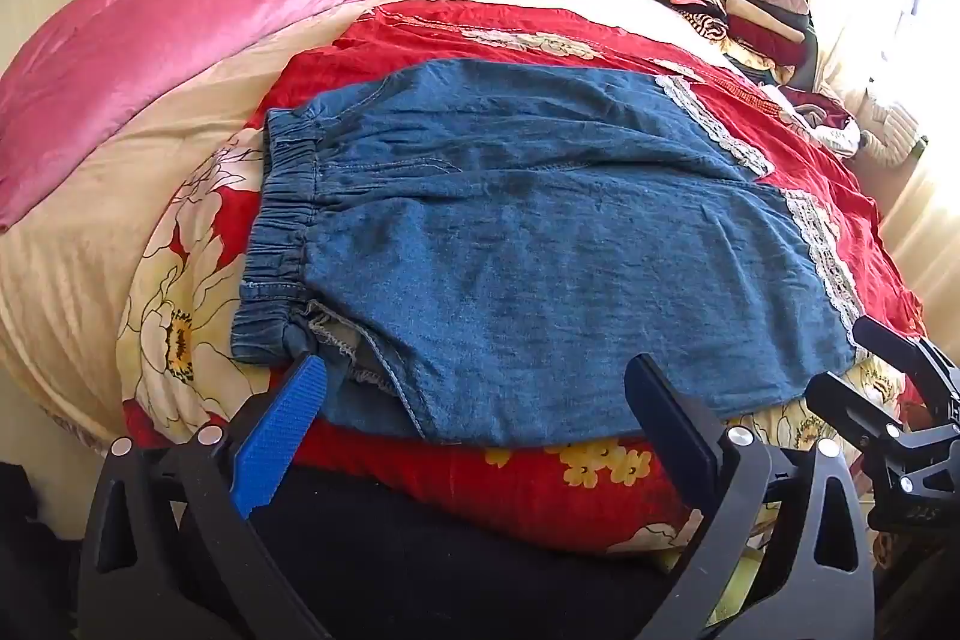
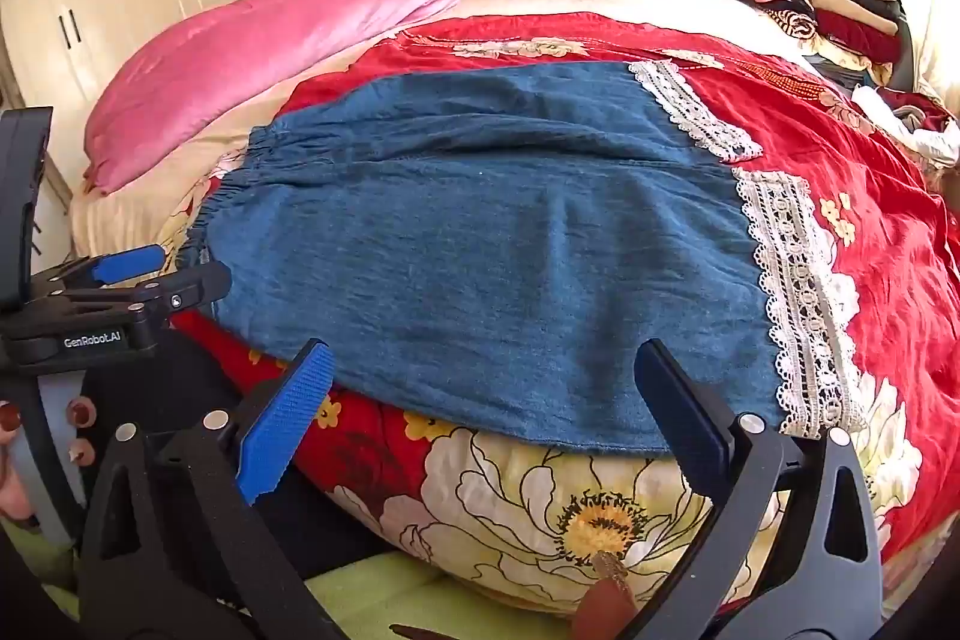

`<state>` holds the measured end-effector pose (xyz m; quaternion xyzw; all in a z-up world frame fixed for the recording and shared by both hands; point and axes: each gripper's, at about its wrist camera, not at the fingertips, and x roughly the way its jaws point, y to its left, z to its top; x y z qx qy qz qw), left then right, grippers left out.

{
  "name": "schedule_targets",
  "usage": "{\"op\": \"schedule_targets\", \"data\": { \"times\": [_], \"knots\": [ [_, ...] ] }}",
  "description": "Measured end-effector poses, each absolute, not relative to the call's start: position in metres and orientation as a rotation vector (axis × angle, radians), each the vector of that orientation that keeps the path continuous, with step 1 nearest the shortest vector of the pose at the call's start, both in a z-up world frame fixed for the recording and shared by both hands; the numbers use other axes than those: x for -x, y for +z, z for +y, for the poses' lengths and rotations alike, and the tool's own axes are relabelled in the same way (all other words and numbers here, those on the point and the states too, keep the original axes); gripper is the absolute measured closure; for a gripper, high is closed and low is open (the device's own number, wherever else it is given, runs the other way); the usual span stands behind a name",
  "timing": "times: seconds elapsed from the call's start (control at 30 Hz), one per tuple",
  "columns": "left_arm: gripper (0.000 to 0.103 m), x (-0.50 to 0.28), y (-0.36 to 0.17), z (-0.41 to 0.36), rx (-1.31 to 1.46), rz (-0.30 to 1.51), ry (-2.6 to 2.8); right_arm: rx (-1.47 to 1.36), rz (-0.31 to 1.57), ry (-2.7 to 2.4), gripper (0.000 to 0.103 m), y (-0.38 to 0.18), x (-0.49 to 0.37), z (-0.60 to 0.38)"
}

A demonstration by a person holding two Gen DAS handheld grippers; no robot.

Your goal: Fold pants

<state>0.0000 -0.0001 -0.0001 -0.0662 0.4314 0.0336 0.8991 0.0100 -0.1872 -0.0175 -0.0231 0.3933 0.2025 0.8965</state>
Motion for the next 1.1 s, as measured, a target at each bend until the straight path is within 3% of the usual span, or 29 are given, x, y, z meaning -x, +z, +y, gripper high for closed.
{"op": "schedule_targets", "data": {
  "times": [1.1],
  "knots": [
    [0.004, 0.006, -0.003, -0.011, 0.114, 0.905, 0.045, 0.078, 0.801, 0.413, 0.008, -0.011, -0.006, -0.182]
  ]
}}
